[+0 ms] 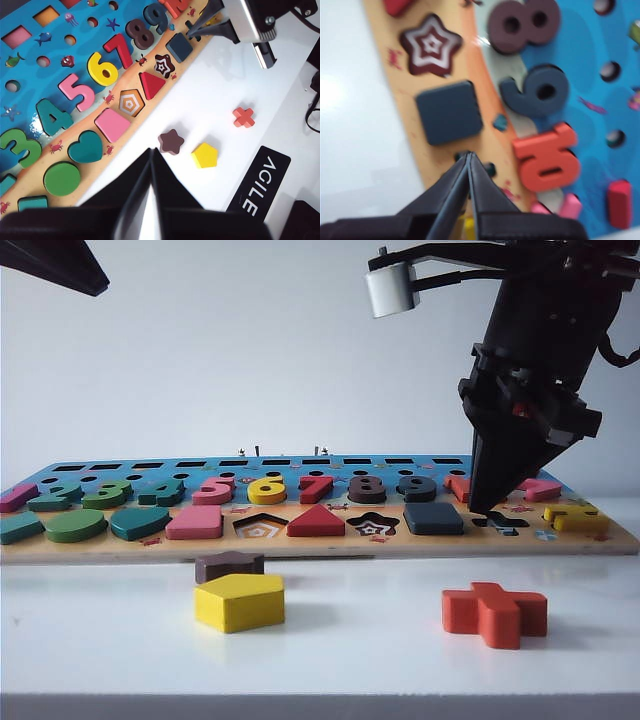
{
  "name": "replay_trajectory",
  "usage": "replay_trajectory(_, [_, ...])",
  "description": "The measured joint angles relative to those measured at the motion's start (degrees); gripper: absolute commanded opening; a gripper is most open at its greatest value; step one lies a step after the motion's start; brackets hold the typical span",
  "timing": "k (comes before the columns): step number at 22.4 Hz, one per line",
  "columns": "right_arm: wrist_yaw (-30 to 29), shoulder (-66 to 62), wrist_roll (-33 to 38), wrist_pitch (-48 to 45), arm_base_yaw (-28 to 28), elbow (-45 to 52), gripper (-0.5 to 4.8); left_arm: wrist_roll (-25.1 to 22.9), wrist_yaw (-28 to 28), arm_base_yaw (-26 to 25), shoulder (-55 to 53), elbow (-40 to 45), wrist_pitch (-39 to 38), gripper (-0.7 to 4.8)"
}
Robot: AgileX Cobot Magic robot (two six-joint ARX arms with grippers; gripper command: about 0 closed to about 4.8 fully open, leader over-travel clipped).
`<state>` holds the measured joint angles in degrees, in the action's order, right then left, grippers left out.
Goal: Insert the cube into the slot.
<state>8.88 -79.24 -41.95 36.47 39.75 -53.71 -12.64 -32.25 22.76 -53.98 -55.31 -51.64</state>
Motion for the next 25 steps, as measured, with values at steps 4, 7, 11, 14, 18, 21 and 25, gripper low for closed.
replay_trajectory(4, [4.3,2.8,5.2,0.1,0.0,0.0,-0.04,0.0,0.0,0.0,0.0,0.0,0.0,0.17])
replay_trajectory(7, [4.3,5.7,13.4,-0.6,0.0,0.0,-0.03,0.0,0.0,0.0,0.0,0.0,0.0,0.17])
replay_trajectory(11, [4.3,10.1,25.0,-5.0,-0.2,0.0,-0.02,0.0,0.0,0.0,0.0,0.0,0.0,0.17])
replay_trajectory(14, [0.5,16.3,31.7,-13.3,-2.8,1.1,0.42,0.0,0.0,0.0,0.0,0.0,0.0,0.17])
replay_trajectory(18, [-5.0,22.0,34.6,-20.7,-5.2,5.2,0.75,0.0,0.0,0.0,0.0,0.0,0.0,0.17])
replay_trajectory(21, [-5.5,28.0,36.0,-23.9,-6.7,9.6,0.83,0.0,0.0,0.0,0.0,0.0,0.0,0.17])
replay_trajectory(25, [-4.8,33.7,36.2,-26.9,-6.7,15.3,0.83,0.0,0.0,0.0,0.0,0.0,0.0,0.17])
